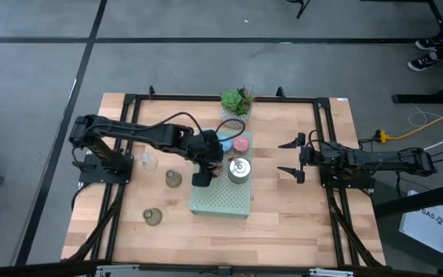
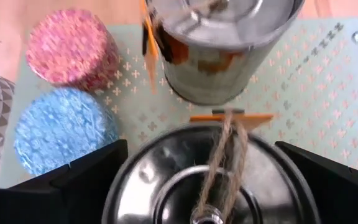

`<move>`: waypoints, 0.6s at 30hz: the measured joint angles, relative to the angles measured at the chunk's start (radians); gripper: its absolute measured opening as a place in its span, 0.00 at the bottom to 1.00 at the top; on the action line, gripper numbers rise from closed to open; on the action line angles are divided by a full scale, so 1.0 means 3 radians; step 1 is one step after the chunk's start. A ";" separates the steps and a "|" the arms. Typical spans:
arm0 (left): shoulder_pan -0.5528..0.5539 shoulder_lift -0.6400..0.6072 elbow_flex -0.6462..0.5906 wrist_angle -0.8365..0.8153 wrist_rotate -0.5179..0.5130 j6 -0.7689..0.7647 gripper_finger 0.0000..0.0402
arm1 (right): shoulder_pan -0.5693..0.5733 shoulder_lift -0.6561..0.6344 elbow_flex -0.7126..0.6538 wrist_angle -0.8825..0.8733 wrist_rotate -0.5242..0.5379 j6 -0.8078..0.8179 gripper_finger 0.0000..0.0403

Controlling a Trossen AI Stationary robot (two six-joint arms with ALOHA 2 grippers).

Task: Pick & Place candle stick holders
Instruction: Put the silver scented candle on the shelf

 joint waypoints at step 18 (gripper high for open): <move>-0.0022 -0.0207 0.0000 0.0019 -0.0283 -0.0206 1.00 | 0.0000 0.0000 0.0000 0.0000 0.0001 0.0000 0.99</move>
